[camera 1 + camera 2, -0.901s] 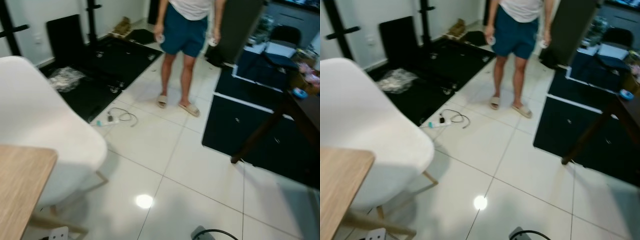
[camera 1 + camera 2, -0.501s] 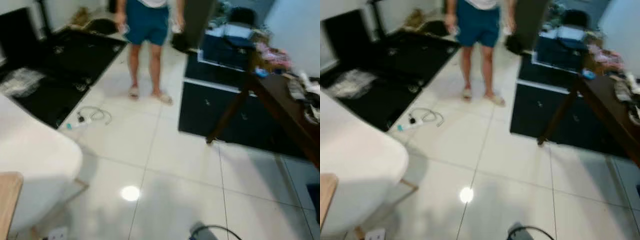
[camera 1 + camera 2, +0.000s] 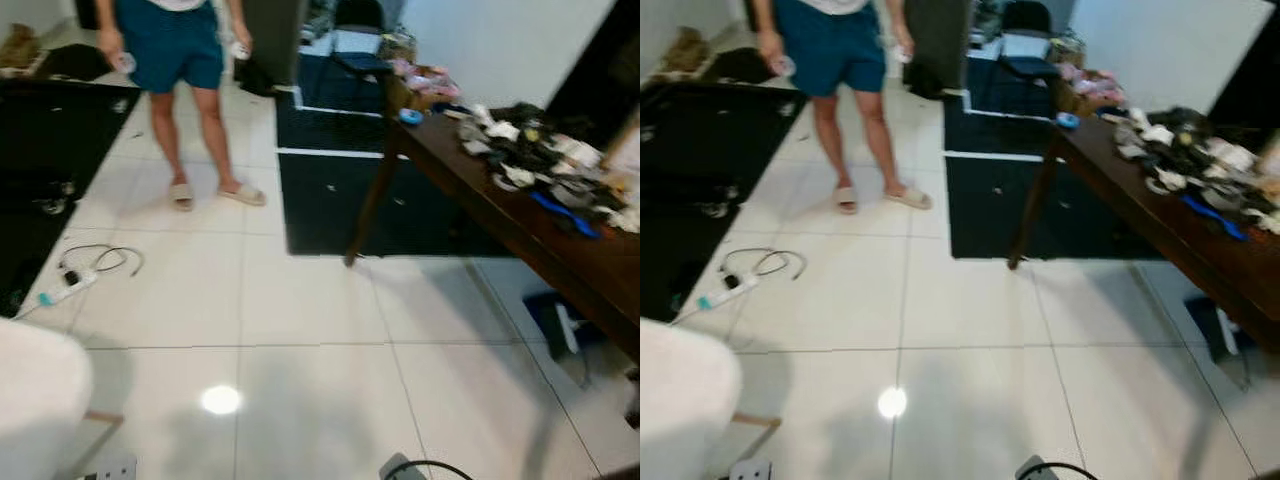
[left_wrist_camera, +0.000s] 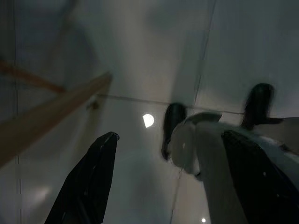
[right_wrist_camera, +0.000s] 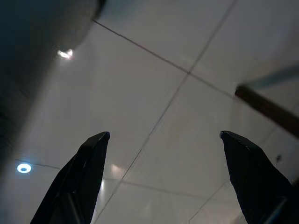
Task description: Picking trash to rubbish bin
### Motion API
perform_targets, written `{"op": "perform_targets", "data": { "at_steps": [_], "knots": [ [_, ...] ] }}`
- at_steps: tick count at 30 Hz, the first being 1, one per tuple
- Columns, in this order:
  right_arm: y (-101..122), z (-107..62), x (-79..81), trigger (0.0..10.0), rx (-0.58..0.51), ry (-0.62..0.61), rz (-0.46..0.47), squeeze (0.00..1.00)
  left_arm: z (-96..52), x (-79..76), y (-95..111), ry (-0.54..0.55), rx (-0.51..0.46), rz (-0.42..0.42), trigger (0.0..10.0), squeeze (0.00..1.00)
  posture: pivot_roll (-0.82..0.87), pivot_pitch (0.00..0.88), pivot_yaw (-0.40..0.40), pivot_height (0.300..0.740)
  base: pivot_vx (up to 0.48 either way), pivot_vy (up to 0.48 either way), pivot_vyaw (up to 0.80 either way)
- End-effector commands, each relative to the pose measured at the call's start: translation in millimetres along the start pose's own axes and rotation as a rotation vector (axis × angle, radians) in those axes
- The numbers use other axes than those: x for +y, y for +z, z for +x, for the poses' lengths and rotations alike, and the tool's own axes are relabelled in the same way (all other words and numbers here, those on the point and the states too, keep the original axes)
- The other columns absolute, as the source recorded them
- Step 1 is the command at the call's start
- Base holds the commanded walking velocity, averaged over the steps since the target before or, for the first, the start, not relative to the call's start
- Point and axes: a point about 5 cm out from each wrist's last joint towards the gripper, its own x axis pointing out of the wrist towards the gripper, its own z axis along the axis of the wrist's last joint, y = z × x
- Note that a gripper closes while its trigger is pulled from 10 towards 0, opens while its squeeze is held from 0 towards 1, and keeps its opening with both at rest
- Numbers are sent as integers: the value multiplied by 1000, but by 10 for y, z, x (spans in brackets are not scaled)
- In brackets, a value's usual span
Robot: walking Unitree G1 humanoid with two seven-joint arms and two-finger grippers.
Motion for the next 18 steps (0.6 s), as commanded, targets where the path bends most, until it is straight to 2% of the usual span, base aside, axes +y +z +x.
{"op": "perform_targets", "data": {
  "at_steps": [1,18],
  "knots": [
    [-45,-1,5,10000,13,2,8,0,-16,-26,-114,-10,34,3,10000,0,185,71,-97,740,0,0,-788],
    [-18,-2,-12,10000,5,-1,12,0,-8,-34,-68,-21,19,-25,10000,0,187,66,-101,740,0,0,-788]
  ]
}}
